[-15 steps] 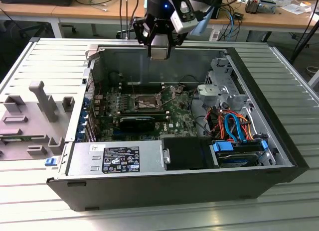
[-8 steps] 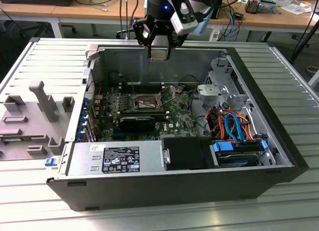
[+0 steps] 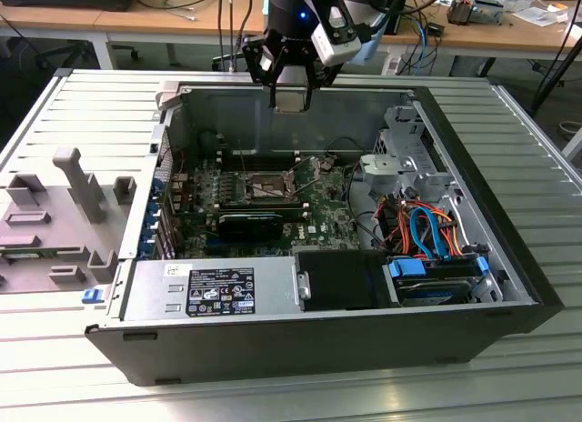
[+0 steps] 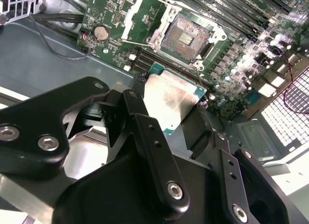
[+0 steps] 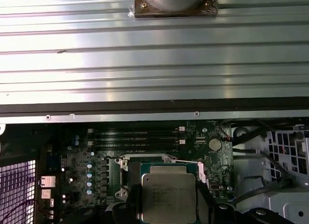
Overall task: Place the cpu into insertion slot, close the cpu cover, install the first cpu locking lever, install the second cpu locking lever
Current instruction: 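Place the cpu into insertion slot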
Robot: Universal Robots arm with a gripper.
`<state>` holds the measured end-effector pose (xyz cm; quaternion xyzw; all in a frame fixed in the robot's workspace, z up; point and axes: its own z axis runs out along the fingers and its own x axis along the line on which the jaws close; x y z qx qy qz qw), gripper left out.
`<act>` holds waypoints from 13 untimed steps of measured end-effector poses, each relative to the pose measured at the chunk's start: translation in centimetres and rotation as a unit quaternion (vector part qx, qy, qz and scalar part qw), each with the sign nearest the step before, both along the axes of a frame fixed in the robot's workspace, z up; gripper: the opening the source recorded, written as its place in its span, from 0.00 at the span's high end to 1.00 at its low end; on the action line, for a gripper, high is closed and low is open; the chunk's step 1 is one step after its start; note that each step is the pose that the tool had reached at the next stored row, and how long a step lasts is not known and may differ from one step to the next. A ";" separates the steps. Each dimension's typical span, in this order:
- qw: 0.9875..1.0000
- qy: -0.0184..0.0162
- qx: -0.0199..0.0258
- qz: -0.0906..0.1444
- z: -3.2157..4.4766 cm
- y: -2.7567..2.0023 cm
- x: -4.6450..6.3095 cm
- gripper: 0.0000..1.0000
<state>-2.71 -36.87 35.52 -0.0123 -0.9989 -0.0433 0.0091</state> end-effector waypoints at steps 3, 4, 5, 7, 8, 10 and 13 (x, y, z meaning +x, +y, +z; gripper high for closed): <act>1.000 0.000 0.000 0.000 -0.09 -0.10 0.0 0.45; 1.000 0.000 0.000 0.000 -0.13 -0.15 0.0 0.45; 1.000 0.000 0.000 0.000 -0.15 -0.21 0.0 0.45; 1.000 0.000 0.000 0.000 -0.20 -0.32 0.0 0.45; 1.000 0.000 0.000 0.000 -0.24 -0.41 0.0 0.45; 1.000 0.000 0.000 0.000 -0.31 -0.58 0.0 0.45; 1.000 0.000 0.000 0.000 -0.44 -0.74 0.0 0.45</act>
